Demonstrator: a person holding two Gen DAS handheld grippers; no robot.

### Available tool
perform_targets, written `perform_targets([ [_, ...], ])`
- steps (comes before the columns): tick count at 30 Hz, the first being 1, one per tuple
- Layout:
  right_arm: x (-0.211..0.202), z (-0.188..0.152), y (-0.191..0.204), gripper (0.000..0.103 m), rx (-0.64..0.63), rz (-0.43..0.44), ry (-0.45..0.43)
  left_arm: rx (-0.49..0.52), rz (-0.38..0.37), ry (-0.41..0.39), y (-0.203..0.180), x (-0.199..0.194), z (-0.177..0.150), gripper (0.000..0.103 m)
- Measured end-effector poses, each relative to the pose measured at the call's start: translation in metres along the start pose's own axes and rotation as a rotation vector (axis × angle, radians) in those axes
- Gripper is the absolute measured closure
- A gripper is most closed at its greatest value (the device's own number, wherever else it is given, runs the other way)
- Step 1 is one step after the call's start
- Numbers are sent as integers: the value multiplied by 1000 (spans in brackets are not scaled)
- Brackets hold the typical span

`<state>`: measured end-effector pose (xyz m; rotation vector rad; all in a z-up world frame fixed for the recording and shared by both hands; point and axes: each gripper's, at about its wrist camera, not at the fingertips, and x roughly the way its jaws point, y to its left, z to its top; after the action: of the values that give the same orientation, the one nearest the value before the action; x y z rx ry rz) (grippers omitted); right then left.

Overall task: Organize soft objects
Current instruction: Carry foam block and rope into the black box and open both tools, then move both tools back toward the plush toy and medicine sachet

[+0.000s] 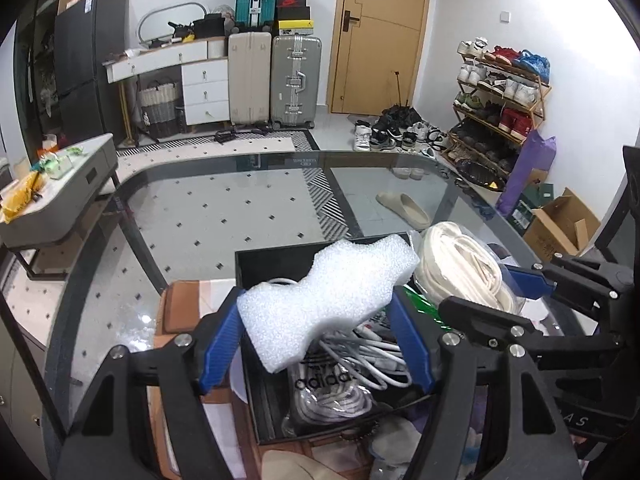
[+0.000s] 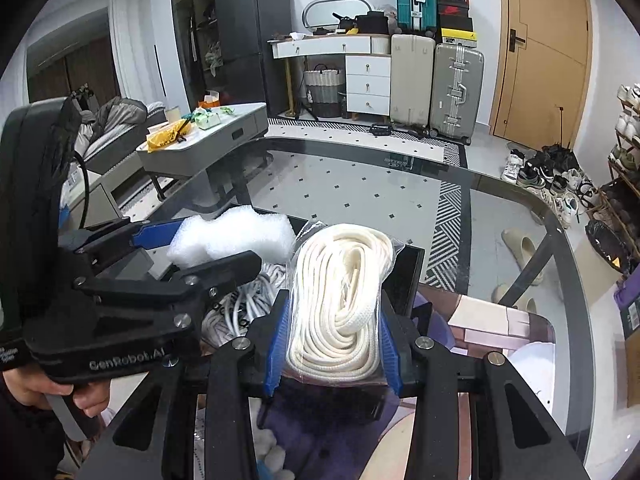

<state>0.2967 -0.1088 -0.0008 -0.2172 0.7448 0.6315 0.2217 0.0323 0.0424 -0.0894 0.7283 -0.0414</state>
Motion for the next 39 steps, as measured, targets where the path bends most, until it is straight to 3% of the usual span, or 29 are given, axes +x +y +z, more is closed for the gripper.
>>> perform_targets([
  [15,25,-2,-2,63,-84,11,56,82,76,-6,-12,7,-4,32],
  [21,3,-2,-5,51,-96,24,-29,29,26,60,-3,14,-6,22],
  [27,-16,-8,-10,27,-84,0,-57,48,32,42,-10,3,-13,1],
  [29,-22,-12,-12,15,-62,-1,-64,35,30,27,-8,-4,-14,0],
  [35,-45,-28,-20,1,39,35,-76,-11,10,-2,1,-30,-26,0],
  [39,-54,-39,-17,1,55,-7,-71,-23,9,-11,6,-46,-36,0],
])
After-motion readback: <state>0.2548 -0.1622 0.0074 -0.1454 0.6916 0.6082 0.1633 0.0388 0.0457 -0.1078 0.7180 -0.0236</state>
